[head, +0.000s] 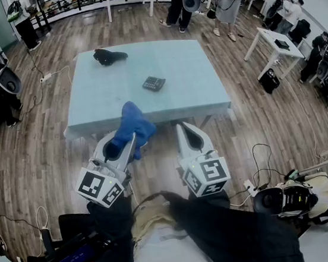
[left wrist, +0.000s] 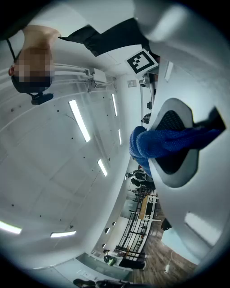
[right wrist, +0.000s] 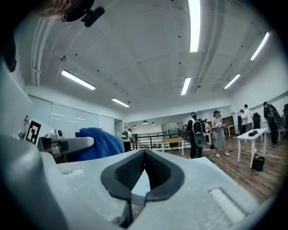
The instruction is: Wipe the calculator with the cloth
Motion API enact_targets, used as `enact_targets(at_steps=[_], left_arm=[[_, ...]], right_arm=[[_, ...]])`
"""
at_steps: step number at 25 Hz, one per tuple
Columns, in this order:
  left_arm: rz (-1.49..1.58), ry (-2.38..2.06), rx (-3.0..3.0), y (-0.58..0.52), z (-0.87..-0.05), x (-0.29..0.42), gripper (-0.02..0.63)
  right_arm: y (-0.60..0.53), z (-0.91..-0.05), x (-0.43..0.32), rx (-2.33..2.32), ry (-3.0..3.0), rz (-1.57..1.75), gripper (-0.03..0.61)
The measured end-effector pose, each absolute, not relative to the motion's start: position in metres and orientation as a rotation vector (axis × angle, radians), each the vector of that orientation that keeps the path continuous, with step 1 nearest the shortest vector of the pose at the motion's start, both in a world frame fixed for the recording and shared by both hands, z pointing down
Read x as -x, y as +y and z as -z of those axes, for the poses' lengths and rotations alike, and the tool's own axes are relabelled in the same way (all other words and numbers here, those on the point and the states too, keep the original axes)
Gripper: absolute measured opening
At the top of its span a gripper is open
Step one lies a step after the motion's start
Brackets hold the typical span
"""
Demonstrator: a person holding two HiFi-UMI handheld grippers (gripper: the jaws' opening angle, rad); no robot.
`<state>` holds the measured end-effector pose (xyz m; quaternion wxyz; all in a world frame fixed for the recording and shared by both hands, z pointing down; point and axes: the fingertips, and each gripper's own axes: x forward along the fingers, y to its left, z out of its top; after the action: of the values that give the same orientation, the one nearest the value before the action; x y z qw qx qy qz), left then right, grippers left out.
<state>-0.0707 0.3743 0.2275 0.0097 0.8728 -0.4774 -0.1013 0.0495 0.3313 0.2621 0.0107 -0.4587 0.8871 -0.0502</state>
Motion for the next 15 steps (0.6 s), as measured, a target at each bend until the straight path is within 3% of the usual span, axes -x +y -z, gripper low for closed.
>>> enact_targets(at_steps=[15], left_arm=[[0.31, -1.467, -2.72, 0.373, -0.236, 0.068, 0.061]], right_arm=[[0.329, -0.271, -0.047, 1.448, 2.768, 0.214, -0.008]])
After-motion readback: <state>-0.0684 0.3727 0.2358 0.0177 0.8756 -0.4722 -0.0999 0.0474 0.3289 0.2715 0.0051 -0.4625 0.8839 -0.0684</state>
